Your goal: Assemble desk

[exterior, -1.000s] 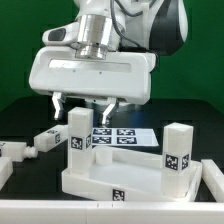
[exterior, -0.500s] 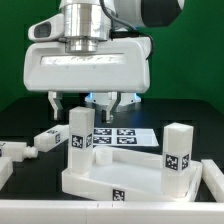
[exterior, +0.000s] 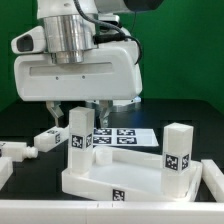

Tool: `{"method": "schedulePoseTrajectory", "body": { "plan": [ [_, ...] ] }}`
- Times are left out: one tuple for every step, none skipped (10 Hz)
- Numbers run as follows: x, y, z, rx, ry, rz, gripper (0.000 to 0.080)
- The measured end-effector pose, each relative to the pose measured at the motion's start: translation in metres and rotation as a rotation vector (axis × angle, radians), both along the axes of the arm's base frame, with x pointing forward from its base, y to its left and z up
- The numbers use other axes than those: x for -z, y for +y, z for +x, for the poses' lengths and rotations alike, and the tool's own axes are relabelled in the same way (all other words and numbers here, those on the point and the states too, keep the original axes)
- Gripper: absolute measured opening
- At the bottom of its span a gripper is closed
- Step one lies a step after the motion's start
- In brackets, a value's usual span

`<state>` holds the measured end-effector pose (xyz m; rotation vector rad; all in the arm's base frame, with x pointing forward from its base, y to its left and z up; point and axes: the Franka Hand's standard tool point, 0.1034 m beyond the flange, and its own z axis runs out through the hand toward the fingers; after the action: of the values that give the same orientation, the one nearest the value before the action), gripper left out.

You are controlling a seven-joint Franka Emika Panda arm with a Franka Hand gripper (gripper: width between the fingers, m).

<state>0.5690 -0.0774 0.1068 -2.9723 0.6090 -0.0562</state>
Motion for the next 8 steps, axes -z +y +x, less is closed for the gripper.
{"method": "schedulePoseTrajectory", "body": {
  "plan": [
    [0.000, 0.000, 0.000, 0.002, 0.000, 0.000, 0.0406],
    [0.001, 0.001, 0.000, 0.099, 0.010, 0.007, 0.0406],
    [0.001, 0.001, 0.000, 0.166, 0.017, 0.011, 0.0284],
    [0.001, 0.001, 0.000, 0.217, 0.022, 0.014, 0.0284],
    [0.001, 0.001, 0.004, 0.293, 0.031, 0.017, 0.0284],
    [0.001, 0.003, 0.017, 0.334, 0.036, 0.020, 0.0284],
    [0.002, 0.008, 0.029, 0.451, 0.047, 0.027, 0.0284],
    [0.002, 0.015, 0.037, 0.594, 0.057, 0.033, 0.0284]
  ]
}}
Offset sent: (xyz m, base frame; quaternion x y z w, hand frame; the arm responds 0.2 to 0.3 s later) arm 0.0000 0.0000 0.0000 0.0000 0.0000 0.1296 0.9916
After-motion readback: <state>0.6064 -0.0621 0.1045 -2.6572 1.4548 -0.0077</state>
